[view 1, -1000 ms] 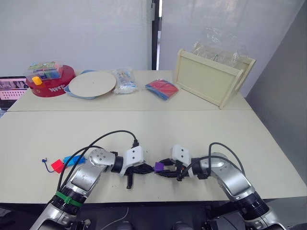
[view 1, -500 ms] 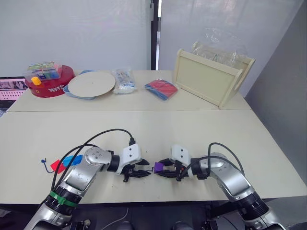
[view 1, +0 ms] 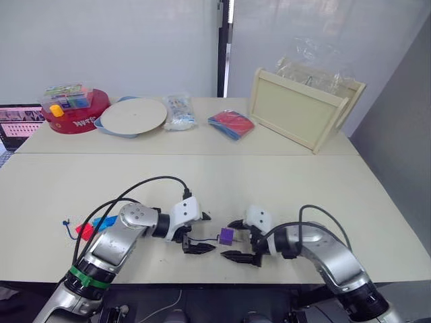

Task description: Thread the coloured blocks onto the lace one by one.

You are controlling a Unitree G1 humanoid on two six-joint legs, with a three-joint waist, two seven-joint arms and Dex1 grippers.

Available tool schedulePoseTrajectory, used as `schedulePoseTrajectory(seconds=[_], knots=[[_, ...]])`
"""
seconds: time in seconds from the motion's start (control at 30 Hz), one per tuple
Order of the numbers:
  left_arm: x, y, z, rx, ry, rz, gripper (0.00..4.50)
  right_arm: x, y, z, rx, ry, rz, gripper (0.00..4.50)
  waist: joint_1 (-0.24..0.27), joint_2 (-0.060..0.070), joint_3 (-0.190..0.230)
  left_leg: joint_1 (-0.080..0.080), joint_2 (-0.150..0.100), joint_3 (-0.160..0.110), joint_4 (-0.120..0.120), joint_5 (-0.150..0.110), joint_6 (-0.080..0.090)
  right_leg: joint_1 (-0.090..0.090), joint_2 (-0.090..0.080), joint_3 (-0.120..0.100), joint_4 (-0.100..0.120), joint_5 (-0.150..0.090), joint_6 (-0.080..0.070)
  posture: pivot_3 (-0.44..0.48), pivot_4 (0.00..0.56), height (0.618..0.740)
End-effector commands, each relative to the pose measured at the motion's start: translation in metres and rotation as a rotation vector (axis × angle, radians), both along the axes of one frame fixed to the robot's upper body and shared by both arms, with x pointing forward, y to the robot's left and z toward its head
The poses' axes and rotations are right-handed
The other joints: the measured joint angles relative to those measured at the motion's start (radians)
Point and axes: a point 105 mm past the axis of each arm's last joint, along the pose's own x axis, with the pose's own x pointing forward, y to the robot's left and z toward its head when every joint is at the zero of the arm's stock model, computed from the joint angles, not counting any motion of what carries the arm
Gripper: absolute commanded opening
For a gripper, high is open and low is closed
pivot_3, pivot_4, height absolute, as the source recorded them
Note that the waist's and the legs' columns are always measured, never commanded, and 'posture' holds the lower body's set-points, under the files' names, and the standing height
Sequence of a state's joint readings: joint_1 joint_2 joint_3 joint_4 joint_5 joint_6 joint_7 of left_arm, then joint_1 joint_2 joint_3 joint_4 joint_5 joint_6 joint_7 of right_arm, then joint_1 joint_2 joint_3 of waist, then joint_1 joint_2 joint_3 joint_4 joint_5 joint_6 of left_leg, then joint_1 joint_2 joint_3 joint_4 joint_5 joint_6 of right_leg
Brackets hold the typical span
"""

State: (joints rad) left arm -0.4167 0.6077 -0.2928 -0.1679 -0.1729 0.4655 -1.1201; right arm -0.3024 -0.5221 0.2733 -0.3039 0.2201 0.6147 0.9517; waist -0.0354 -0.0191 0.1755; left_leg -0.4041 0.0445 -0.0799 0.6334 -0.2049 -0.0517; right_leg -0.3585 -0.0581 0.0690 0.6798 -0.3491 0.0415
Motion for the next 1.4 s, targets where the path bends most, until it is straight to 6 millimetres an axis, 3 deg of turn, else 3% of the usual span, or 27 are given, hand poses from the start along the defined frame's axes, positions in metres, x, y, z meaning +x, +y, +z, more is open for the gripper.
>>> schedulePoseTrajectory(seconds=[0.03,0.2,0.37,0.47,0.7,0.8,1.23,1.27,1.4], knots=[[0.0,-0.021,0.004,-0.041,-0.017,-0.028,4.5,-0.001,-0.015,0.017,0.015,-0.052,-0.043,4.49,0.003,0.0,0.0,0.0,0.0,0.0,0.0,0.0,0.0,0.0,0.0,0.0,0.0,0.0,0.0,0.0,0.15,0.74],[0.003,-0.037,-0.001,-0.053,-0.016,-0.073,4.5,-0.005,-0.031,0.015,-0.03,-0.048,-0.076,4.49,0.007,0.0,0.0,0.0,0.0,0.0,0.0,0.0,0.0,0.0,0.0,0.0,0.0,0.0,0.0,0.0,0.15,0.74],[0.004,-0.041,-0.009,-0.024,-0.021,-0.135,4.5,-0.008,-0.031,0.012,-0.054,-0.05,-0.065,4.49,0.006,0.0,0.0,0.0,0.0,0.0,0.0,0.0,0.0,0.0,0.0,0.0,0.0,0.0,0.0,0.0,0.15,0.74],[0.004,-0.043,-0.009,-0.034,-0.018,-0.154,3.68,-0.008,-0.03,0.011,-0.067,-0.059,-0.062,4.5,0.01,0.0,0.0,0.0,0.0,0.0,0.0,0.0,0.0,0.0,0.0,0.0,0.0,0.0,0.0,0.0,0.15,0.74],[0.006,-0.044,-0.013,-0.022,-0.029,-0.17,1.3,-0.006,-0.024,0.008,-0.088,-0.074,-0.052,4.5,0.013,0.0,0.0,0.0,-0.001,0.0,0.001,0.0,0.0,0.0,0.0,0.0,0.0,0.0,0.0,0.0,0.15,0.74],[0.003,-0.042,-0.015,-0.015,-0.019,-0.181,1.22,-0.005,-0.021,0.005,-0.093,-0.077,-0.041,4.5,0.012,0.0,0.0,0.0,0.0,0.0,0.001,0.0,0.0,0.0,0.0,0.0,0.0,0.0,0.0,0.0,0.15,0.74],[0.001,-0.04,-0.015,0.001,-0.008,-0.214,1.22,0.003,-0.013,0.006,-0.133,-0.111,0.045,0.23,0.013,0.0,0.0,0.0,0.0,0.0,0.001,0.0,0.0,0.0,0.0,0.0,0.0,0.0,0.0,0.0,0.15,0.74],[0.001,-0.04,-0.015,0.002,-0.006,-0.216,1.22,0.003,-0.013,0.006,-0.136,-0.112,0.053,0.0,0.013,0.0,0.0,0.0,0.0,0.0,0.001,0.0,0.0,0.0,0.0,0.0,0.0,0.0,0.0,0.0,0.15,0.74],[0.002,-0.039,-0.015,0.007,-0.006,-0.211,1.22,0.004,-0.013,0.009,-0.139,-0.119,0.068,0.0,0.013,0.0,0.0,0.0,0.0,0.0,0.001,0.0,0.0,0.0,0.0,0.0,0.0,0.0,0.0,0.0,0.15,0.74]])
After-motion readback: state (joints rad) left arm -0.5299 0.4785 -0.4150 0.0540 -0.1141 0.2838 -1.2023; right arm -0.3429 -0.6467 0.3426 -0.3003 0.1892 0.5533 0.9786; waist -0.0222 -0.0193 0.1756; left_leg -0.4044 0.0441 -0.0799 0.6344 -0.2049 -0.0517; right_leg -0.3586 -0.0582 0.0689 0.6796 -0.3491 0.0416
